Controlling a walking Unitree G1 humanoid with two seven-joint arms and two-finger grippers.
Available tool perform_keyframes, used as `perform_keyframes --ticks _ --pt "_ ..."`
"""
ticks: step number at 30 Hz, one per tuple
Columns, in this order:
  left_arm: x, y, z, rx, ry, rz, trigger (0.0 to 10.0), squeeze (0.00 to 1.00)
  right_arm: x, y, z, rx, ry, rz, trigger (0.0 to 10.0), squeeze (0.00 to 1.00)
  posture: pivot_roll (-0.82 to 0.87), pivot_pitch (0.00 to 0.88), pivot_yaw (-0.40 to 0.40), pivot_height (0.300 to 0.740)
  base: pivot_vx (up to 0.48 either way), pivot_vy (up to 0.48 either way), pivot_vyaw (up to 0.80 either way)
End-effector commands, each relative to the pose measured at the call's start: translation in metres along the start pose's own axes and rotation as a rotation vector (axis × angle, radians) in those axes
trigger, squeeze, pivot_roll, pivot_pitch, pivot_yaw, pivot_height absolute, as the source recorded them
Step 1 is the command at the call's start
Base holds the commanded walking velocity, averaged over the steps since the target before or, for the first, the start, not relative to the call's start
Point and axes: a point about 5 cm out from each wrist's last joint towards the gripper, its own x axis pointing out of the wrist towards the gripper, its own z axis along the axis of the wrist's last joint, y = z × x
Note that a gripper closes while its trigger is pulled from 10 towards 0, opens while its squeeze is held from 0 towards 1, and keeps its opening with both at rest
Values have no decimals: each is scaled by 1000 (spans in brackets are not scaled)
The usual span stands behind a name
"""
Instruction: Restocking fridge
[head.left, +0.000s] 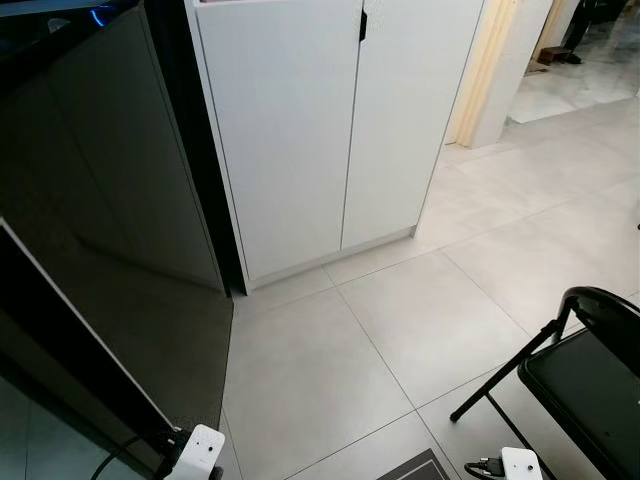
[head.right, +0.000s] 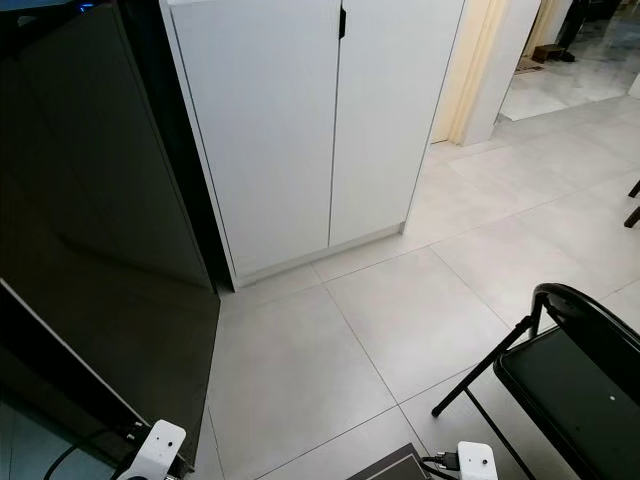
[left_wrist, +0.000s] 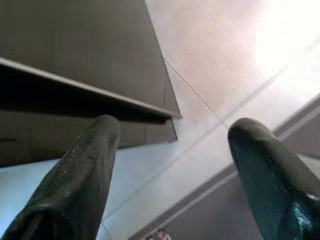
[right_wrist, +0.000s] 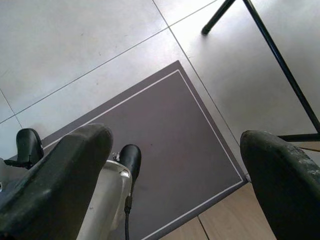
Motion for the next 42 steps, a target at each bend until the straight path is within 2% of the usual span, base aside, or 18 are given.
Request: perform_keyframes --ticks 1,4,8,10,12,14,18,22,42 --pt "-2 1 -3 -56 2 40 10000 0 0 -1 0 3 4 -7 10000 0 19 0 -43 740 0 0 0" --pt "-3 0 -4 -133 -7 33 10000 0 0 -1 0 3 0 -7 10000 0 16 0 -41 740 0 0 0" --pt "-2 -3 -5 -129 14 -31 10000 0 0 -1 0 8 -2 -9 10000 0 16 0 -39 740 0 0 0" --pt "1 3 1 -143 7 -31 10000 0 0 -1 0 8 -2 -9 10000 0 17 0 -39 740 0 0 0" --pt "7 19 14 -153 -13 -19 10000 0 0 0 0 9 -2 -7 10000 0 16 0 -39 740 0 0 0" --pt "8 22 14 -158 -7 -18 10000 0 0 0 0 10 -2 -5 10000 0 16 0 -39 740 0 0 0" --pt "1 18 -12 -165 97 -37 10000 0 0 0 0 11 -2 -4 10000 0 12 0 -39 740 0 170 0" --pt "-2 18 -19 -163 123 -42 10000 0 0 -1 0 13 -4 -5 10000 0 15 0 -41 740 0 342 0" --pt "-2 12 -19 -161 138 -60 10000 0 0 0 0 34 -13 -4 10000 0 7 0 -38 740 0 333 0"
